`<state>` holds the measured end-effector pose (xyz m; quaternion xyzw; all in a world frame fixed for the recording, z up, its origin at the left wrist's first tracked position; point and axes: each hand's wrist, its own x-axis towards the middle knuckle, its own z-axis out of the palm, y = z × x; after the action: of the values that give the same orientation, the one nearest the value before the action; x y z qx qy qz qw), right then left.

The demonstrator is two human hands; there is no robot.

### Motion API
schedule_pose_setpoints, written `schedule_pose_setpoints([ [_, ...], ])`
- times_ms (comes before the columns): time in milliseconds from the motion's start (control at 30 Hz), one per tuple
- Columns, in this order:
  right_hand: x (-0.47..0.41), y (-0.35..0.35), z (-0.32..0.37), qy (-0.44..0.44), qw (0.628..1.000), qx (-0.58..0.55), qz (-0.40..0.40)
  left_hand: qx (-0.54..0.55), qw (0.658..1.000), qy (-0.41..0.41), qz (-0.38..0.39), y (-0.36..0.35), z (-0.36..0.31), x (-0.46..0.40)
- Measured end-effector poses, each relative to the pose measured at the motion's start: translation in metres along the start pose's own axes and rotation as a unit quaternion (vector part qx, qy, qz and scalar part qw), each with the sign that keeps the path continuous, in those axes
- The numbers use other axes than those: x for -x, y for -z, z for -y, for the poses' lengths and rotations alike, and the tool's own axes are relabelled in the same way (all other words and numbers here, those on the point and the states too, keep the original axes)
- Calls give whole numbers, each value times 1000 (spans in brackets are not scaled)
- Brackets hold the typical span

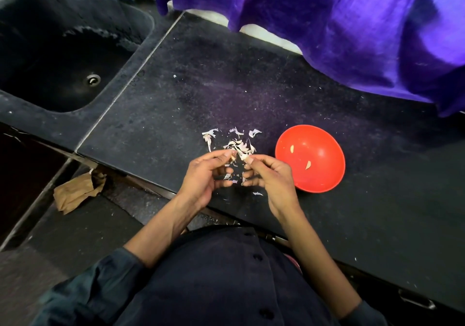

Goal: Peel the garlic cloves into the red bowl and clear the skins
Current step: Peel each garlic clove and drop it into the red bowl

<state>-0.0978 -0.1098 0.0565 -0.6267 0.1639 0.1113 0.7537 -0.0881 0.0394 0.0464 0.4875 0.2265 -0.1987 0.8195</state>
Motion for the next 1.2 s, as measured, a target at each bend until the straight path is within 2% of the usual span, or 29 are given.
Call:
schedule_pose_setpoints([
  [300,-5,5,-9,43,994,100,-23,5,1000,-9,22,-2,-1,2],
  [533,-3,1,-6,24,998,46,47,-12,999,-15,44,-1,1,0],
  [667,-3,-1,-7,21,998,33,51,-26,997,-22,64,-3,4,1],
  [833,-5,0,-10,-5,998,12,56,-96,986,-133,29,-4,5,1],
  [933,-8,1,-11,49,991,114,43,-171,965,-201,-4,-3,6,-2],
  [1100,-10,6,-10,201,923,326,31,-257,934,-245,-35,-1,8,-7],
  [1200,-10,6,-11,223,900,371,44,-273,931,-238,-37,-1,7,-8],
])
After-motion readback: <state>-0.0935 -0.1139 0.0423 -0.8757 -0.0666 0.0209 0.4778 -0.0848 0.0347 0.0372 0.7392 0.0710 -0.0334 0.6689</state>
